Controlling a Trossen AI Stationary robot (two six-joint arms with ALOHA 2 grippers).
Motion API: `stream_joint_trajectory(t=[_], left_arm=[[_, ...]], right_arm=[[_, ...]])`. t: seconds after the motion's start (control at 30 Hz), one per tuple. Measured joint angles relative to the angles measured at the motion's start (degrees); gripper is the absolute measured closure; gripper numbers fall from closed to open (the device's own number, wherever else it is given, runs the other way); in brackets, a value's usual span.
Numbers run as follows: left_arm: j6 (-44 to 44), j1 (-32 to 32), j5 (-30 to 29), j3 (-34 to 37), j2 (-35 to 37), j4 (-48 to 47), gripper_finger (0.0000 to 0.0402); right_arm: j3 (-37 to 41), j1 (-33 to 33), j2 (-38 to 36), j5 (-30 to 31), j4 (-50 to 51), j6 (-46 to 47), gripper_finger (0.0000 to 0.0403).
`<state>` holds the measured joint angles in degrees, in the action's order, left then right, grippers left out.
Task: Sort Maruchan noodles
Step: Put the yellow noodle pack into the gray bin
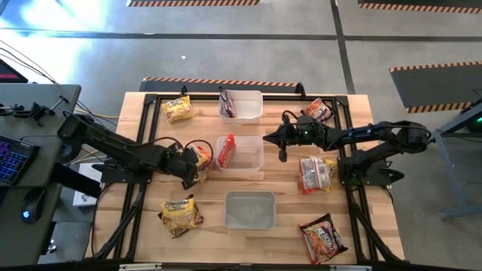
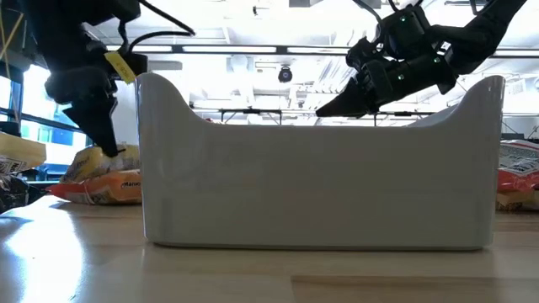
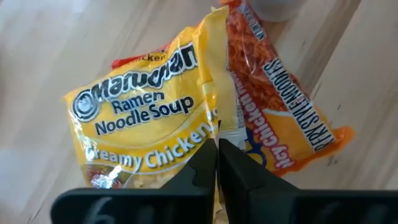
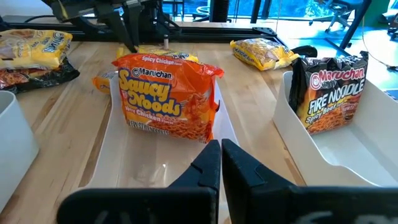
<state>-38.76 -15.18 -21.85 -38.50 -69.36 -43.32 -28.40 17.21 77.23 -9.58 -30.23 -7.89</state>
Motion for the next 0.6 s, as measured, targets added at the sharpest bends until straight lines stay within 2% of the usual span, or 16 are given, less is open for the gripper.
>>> stream_joint_trajectory(t=[0.3, 0.4, 0.6], left_arm=[[0.2, -0.6, -1.5, 0.0, 6.1, -0.7, 0.0401], [0.1, -1.2, -3.1, 0.0, 8.4, -1.3, 0.0401], [0.0, -2.2, -5.8, -2.7, 11.3, -5.3, 0.0401]], right_arm=[[0.0, -0.1, 0.0, 1.1, 0.0, 1.4, 0.0389], [0.0, -0.6, 0.0, 3.0, 0.0, 1.9, 0.0365], [0.0, -2.9, 0.0, 5.1, -0.7, 2.8, 0.0288]])
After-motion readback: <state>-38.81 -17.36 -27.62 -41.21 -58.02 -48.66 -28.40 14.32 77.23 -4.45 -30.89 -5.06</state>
